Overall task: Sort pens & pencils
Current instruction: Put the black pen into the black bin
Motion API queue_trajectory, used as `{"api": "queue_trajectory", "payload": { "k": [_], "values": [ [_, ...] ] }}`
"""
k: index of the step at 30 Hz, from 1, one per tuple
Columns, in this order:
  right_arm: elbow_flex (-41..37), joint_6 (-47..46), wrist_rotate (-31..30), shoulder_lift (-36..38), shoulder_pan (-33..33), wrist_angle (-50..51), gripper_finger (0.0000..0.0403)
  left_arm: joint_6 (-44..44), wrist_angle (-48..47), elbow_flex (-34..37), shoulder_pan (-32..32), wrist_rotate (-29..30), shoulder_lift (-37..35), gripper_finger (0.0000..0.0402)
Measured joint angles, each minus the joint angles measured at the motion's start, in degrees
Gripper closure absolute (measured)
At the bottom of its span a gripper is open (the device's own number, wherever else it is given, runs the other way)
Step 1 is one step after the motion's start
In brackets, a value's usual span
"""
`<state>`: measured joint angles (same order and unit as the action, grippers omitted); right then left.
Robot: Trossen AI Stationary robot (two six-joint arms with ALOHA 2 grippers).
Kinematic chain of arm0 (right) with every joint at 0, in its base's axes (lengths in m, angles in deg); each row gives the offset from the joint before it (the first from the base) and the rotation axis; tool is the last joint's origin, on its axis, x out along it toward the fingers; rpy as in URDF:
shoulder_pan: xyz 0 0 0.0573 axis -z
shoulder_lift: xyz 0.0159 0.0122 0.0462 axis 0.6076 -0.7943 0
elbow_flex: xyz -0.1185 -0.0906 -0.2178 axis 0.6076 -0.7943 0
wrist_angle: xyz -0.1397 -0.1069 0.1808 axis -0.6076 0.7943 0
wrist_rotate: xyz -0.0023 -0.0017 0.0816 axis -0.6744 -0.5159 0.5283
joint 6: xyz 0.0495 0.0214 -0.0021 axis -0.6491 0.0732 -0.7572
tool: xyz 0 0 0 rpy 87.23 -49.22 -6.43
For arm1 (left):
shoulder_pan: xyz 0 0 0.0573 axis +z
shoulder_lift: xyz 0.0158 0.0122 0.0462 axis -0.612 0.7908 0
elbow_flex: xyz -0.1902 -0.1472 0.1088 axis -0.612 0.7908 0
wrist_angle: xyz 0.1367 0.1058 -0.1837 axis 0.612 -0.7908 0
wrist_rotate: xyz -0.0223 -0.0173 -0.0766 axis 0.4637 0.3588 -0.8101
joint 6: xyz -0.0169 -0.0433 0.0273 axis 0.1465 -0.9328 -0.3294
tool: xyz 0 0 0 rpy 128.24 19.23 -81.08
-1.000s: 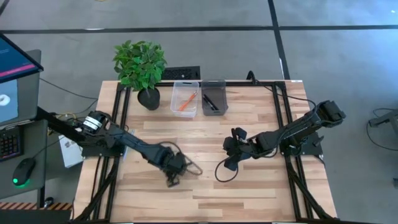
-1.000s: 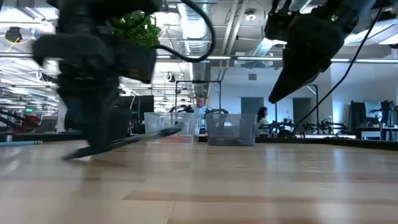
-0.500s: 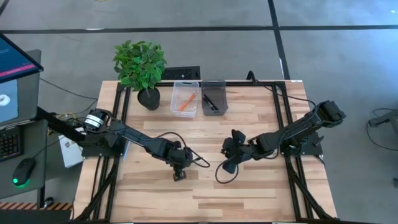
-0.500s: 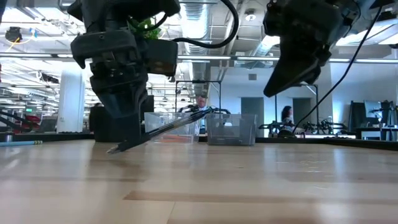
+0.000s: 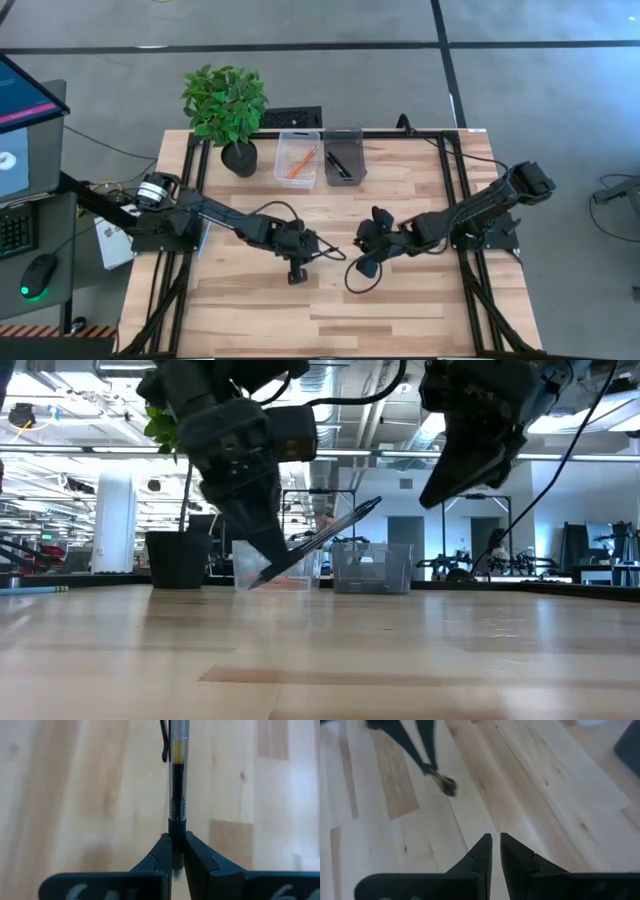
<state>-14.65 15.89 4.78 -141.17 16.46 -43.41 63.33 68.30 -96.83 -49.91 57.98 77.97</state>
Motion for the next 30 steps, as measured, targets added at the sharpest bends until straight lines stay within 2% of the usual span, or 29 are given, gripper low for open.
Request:
{"api": "queue_trajectory", "payload": {
  "k": [9,16,19,22,26,30],
  "values": [
    [6.7,2.7,-0.6,1.2,0.1,10.9,0.0342,7.1,3.5,0.0,3.7,1.8,-1.3,0.0391],
    [8.3,-2.3,-7.7,6.4,-0.6,21.8,0.0329,14.2,4.6,0.0,6.8,2.3,-6.3,0.0391],
    [7.7,-2.6,-9.6,9.4,-0.6,23.7,0.0292,17.9,6.0,0.0,8.5,2.2,-8.6,0.0391],
    [6.9,-1.7,-11.0,12.5,0.3,24.6,0.0234,20.7,8.0,0.0,10.4,0.8,-10.1,0.0391],
    [6.2,2.2,-14.5,15.9,2.5,24.5,0.0155,23.1,13.2,0.0,13.3,-4.5,-10.6,0.0390],
    [6.2,5.3,-19.2,17.5,5.0,23.4,0.0109,23.2,16.7,0.0,16.3,-9.5,-10.5,0.0390]
  ]
}}
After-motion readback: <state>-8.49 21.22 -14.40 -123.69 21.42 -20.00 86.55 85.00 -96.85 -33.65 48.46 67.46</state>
